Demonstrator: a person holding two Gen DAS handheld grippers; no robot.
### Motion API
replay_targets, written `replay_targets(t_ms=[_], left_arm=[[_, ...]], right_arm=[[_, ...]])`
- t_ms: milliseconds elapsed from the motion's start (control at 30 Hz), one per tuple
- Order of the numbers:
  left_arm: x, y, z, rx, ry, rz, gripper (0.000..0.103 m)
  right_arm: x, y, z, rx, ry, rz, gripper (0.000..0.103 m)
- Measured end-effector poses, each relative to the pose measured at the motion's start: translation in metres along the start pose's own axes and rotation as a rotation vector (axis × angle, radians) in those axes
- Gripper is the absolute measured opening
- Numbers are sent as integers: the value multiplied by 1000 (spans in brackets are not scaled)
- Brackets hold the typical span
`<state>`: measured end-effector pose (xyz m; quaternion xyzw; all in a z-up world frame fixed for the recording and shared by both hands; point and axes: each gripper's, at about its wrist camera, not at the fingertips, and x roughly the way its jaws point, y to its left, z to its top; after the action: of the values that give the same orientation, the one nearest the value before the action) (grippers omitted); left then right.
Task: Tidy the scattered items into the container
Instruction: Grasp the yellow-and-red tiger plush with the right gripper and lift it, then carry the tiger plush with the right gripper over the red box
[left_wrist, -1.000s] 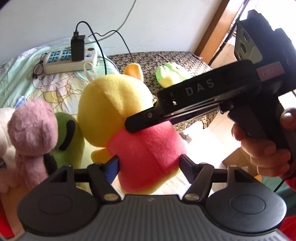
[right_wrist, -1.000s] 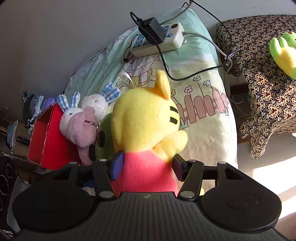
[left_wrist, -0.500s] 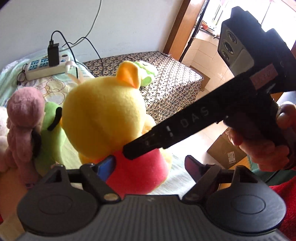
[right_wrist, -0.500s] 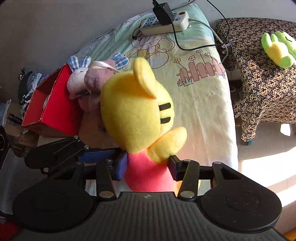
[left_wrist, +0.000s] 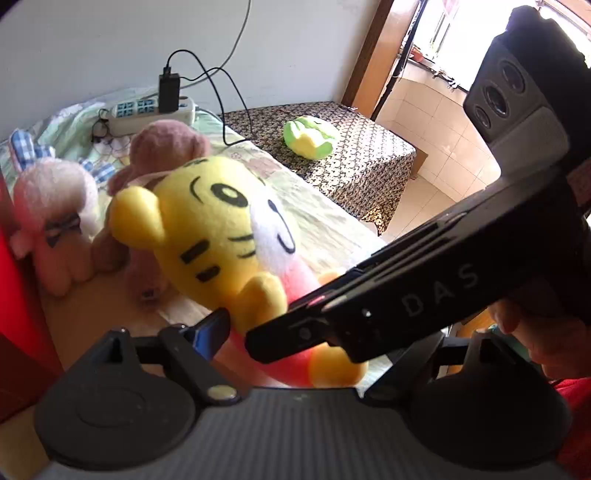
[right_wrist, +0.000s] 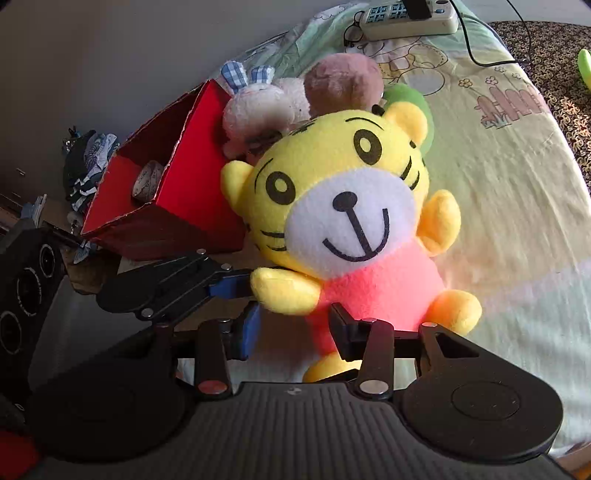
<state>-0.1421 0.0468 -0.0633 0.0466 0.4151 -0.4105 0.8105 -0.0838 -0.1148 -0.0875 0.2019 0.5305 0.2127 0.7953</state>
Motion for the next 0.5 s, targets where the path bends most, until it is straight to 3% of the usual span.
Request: replay_targets(t_ms=[133, 233, 333, 433, 500], left_arm=[[1, 22, -12, -39, -1, 13, 81], [3, 29, -15, -56, -16, 9, 81], [12, 34, -16, -92, -2, 49, 80], [14, 36, -14, -120, -3, 59, 80], [17, 32, -10, -118, -8, 89, 80]], right_arm=[[-24, 8, -2, -25, -109, -24, 49], [-41, -8, 1, -32, -202, -153, 63], [-36, -26, 5, -122, -207, -262, 68], [-23, -41, 12, -176, -155, -229, 67], [-14, -49, 17, -192, -126, -130, 67]])
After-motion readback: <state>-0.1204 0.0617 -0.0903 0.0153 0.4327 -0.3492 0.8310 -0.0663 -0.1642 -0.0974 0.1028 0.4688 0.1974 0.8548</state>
